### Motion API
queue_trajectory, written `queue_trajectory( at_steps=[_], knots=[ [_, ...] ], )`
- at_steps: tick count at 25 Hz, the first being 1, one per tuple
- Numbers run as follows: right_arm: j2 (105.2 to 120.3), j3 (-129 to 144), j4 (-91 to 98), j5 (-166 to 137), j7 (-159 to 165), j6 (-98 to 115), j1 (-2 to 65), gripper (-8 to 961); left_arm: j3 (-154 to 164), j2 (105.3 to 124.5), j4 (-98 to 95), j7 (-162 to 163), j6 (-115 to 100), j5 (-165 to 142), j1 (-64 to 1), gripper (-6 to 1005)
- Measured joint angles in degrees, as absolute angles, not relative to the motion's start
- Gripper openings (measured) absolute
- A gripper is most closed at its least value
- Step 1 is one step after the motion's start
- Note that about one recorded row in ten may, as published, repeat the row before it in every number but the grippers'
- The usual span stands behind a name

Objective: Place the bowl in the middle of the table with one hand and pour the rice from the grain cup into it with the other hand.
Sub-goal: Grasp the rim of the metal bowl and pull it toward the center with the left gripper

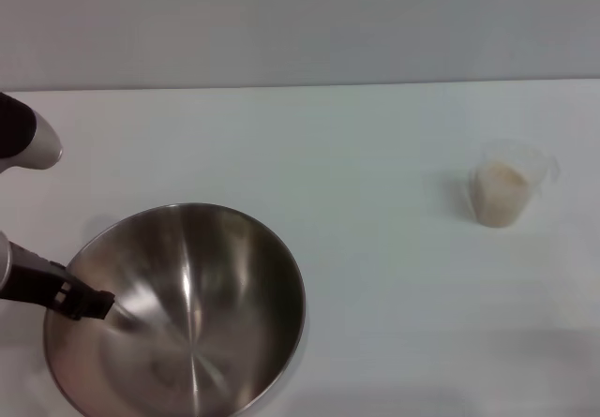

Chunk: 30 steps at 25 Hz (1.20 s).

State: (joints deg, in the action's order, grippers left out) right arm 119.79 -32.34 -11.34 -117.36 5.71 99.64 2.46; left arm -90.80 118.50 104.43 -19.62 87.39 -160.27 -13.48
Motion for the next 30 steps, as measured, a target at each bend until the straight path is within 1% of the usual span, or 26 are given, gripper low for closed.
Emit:
queue_trajectory(
  at_steps=[5, 17, 21, 30],
  knots=[
    [119.8, -32.3, -11.3, -117.4, 5.7, 99.6, 2.5, 840, -90.8, 118.45, 104.7, -19.7, 87.5, -160.4, -14.0, 694],
    [119.77, -31.9, -11.3, -117.5, 5.7, 99.6, 2.7, 840, -91.4, 118.42, 104.3, -20.3, 88.3, -159.8, -15.0, 223],
    [119.71, -31.8, -11.3, -117.5, 5.7, 99.7, 2.8, 840, -91.8, 118.4, 104.5, -20.5, 89.3, -159.3, -15.9, 97],
    [119.7, -31.7, -11.3, -117.5, 5.7, 99.7, 2.9, 840, -93.9, 118.39, 102.9, -20.4, 92.0, -157.5, -18.4, 79]
  ],
)
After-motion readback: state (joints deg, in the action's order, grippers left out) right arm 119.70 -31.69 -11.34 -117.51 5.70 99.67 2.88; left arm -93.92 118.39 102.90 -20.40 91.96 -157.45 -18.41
